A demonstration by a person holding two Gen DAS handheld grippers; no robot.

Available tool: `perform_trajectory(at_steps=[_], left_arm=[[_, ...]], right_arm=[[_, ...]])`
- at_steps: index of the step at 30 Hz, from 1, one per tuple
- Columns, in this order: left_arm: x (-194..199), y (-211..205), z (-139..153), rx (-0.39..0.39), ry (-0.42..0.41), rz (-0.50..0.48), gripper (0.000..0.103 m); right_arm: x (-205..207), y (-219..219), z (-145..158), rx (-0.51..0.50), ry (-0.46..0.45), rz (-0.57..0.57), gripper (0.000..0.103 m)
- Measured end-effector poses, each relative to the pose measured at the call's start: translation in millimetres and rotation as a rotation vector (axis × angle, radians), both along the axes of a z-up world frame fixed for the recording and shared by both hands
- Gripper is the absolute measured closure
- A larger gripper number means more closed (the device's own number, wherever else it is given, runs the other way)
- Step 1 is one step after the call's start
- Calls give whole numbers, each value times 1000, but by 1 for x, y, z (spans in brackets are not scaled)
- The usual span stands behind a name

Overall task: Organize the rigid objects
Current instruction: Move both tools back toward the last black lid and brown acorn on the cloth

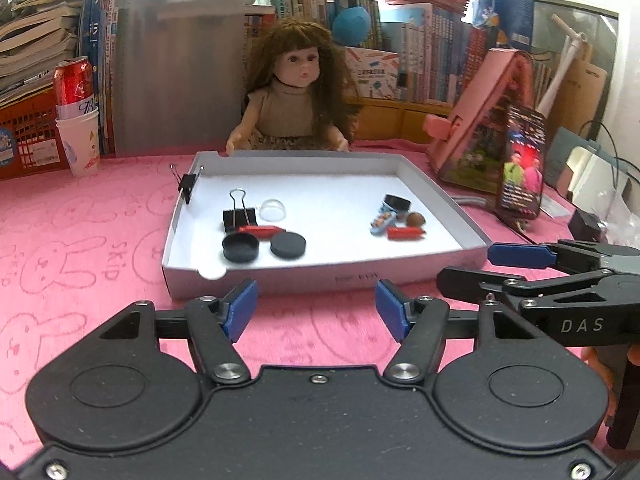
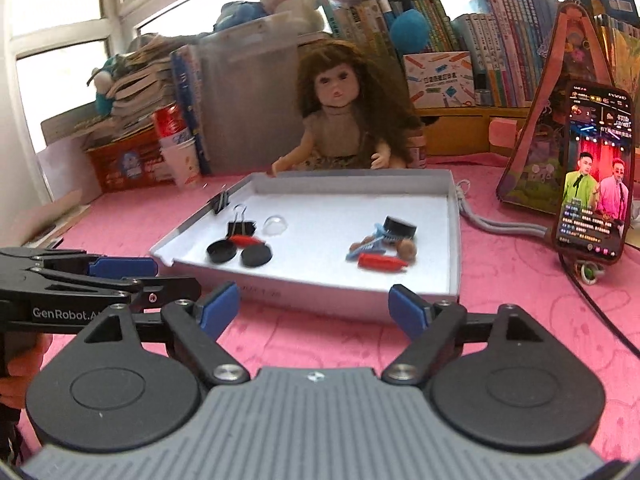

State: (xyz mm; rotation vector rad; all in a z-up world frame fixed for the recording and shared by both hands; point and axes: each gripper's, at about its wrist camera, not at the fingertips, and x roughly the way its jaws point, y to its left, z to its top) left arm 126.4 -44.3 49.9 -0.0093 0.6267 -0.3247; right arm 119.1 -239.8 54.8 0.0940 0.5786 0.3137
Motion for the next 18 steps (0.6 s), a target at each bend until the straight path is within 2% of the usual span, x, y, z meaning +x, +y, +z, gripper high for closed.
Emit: perform_trajectory(at_steps=[3, 11, 18], left_arm=[[-11, 0, -2, 5, 0, -18, 36], [-35, 4, -8, 22, -6, -19, 34], [-49, 8, -13, 22, 2, -18, 31]], right_arm=[[-8, 1, -3, -6, 1, 13, 8], [-25, 3, -9, -7, 4, 24, 4], [-40, 7, -12, -49, -14, 38, 0]])
